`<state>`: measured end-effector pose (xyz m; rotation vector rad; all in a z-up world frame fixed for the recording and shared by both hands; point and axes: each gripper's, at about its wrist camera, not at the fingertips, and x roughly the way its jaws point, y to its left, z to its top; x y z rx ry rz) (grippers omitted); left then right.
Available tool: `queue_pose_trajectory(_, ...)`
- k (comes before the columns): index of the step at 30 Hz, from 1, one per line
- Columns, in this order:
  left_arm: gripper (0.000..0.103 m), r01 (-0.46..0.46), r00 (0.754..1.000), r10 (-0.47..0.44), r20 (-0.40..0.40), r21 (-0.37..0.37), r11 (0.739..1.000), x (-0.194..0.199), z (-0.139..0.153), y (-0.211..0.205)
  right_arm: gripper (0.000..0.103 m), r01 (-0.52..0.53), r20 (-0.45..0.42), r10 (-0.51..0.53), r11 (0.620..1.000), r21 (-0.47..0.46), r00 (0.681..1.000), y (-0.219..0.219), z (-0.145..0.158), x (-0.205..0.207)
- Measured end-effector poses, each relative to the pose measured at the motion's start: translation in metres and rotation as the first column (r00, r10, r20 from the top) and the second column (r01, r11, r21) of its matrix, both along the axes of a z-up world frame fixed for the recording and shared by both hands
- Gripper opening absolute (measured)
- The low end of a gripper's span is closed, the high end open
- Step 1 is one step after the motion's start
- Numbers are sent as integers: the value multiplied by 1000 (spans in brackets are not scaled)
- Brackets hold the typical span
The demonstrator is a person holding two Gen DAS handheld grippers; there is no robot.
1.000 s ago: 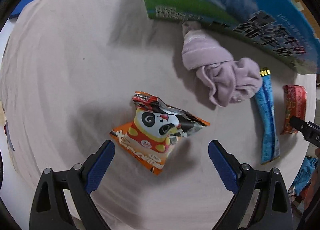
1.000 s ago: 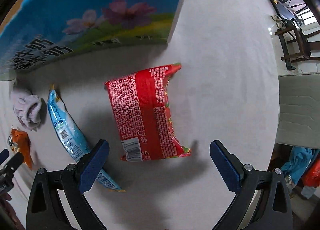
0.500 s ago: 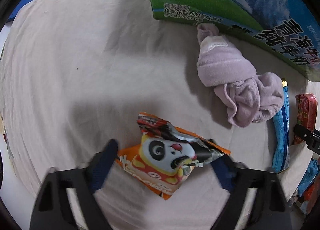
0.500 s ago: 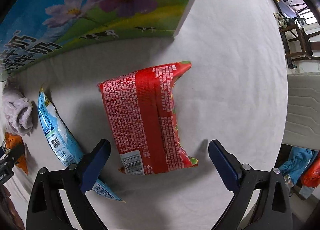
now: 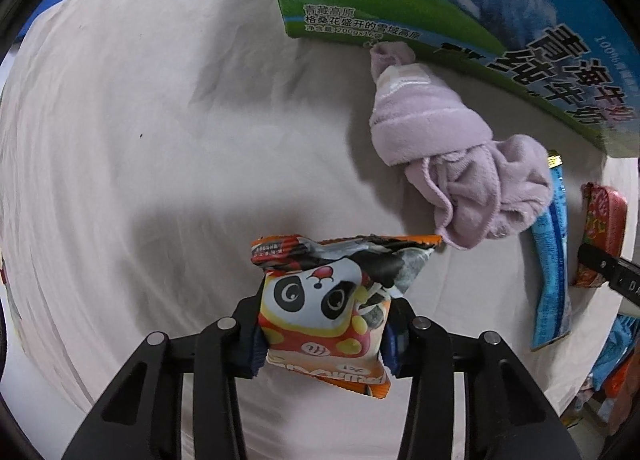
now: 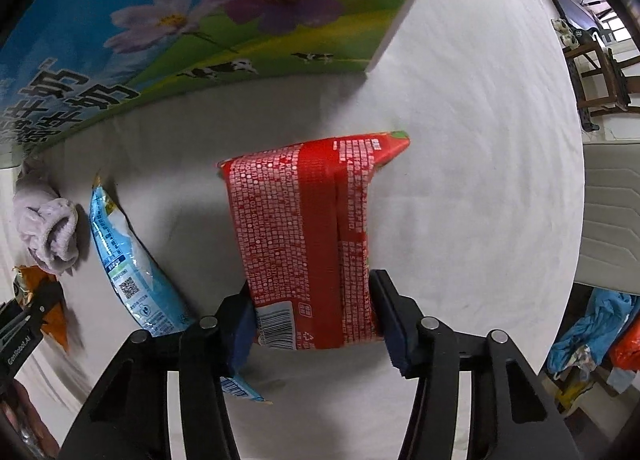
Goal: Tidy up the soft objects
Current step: 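Grasp the orange panda bag with left tool while right tool grasps red bag, then carry panda bag with left tool while right tool carries red bag into box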
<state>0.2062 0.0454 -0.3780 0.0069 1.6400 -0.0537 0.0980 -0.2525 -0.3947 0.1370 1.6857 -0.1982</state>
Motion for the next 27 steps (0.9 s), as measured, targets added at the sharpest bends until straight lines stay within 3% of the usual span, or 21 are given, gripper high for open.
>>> queue_pose_trajectory(7,40,-50,998,52,28,-55,997,-21,20,-10,52,-1,16,0,999,35,1000,2,12,-10)
queue_pose_trajectory(14,39,-48,996,56,76,-103,993,-40,57,-25,51,-26,61,21,996,81,998,10,43,-22)
queue_pose_trajectory(21,39,-10,989,32,146,-149,989,-46,108,-47,50,-79,117,63,987,140,991,21,91,-36)
queue_pose_trajectory(27,39,29,977,11,215,-182,983,-22,157,-58,50,-113,193,77,977,179,978,36,155,-26)
